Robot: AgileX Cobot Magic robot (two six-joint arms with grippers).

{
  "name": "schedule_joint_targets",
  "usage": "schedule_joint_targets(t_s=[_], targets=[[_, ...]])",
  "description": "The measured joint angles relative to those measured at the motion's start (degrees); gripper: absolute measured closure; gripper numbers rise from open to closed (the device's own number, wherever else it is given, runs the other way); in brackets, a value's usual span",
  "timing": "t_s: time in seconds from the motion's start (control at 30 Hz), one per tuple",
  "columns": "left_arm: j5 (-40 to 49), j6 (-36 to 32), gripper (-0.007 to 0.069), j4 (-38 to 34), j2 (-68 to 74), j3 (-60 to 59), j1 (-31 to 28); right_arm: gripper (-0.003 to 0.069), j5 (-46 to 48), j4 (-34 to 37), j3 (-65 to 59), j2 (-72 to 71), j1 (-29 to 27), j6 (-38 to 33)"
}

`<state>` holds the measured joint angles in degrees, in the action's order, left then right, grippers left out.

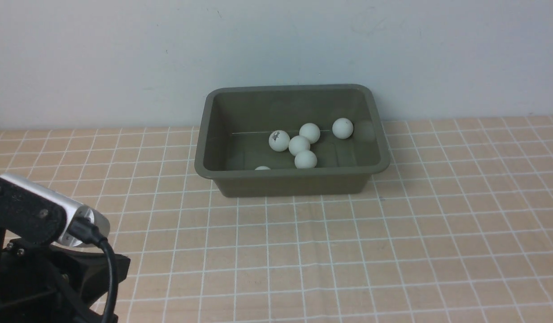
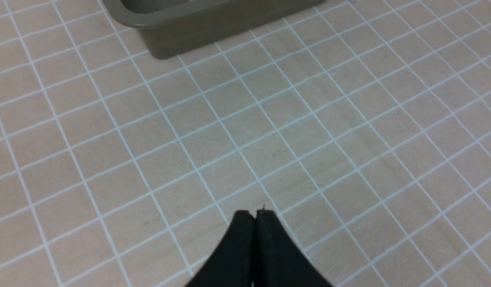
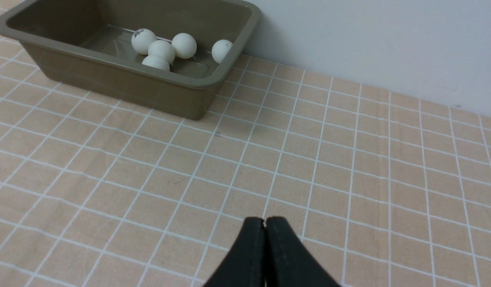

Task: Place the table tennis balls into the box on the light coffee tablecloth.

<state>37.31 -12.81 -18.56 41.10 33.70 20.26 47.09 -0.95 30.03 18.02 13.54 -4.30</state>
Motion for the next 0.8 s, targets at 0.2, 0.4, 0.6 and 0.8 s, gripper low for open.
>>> schedule_joint_targets(t_s=[0.2,0.4,0.6,0.8], targets=[[0.15,0.0,0.0693,-0.06,0.0,0.0,0.0,0.0677,0.99,0.0,0.0,0.0,0.0,0.06],[0.15,-3.52,0.0693,4.72,-0.37,-0.07,-0.12,0.0677,0.99,0.0,0.0,0.0,0.0,0.06],[-0.38,-4.88,0.0693,12.57,-7.66,-4.96,-6.34,0.0677,0.99,-0.13,0.0,0.0,0.0,0.06],[-5.76,-4.88,0.0693,18.56,-23.2,-16.23,-16.15,0.0677,1.12,-0.06,0.0,0.0,0.0,0.06]])
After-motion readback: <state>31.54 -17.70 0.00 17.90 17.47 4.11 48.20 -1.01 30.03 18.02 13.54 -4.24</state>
